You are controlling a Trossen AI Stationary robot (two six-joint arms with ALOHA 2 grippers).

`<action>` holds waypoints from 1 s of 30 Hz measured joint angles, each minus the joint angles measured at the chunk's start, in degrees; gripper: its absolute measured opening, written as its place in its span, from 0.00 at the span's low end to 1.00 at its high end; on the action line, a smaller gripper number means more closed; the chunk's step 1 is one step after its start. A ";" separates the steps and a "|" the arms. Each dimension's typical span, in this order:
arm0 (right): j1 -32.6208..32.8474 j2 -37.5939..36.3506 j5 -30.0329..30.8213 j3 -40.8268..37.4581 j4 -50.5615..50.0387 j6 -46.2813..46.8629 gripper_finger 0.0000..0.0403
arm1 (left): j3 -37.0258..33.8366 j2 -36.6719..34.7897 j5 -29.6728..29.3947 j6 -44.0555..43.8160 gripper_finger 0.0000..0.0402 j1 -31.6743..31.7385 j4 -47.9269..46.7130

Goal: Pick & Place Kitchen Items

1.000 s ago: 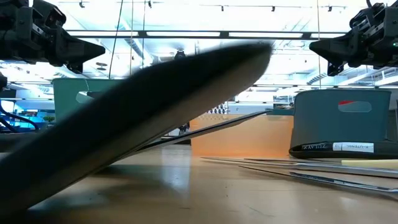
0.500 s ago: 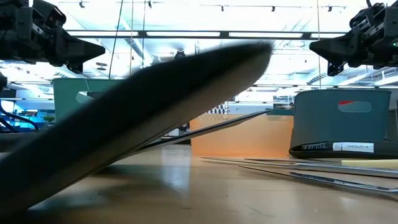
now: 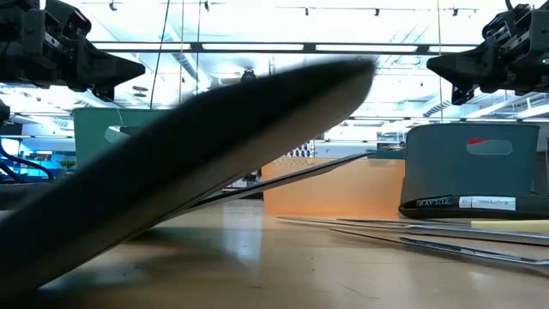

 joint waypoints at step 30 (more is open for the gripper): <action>0.00 -0.01 -0.08 0.00 0.09 -10.03 0.05 | 0.00 0.00 -1.61 -9.03 0.05 0.01 2.16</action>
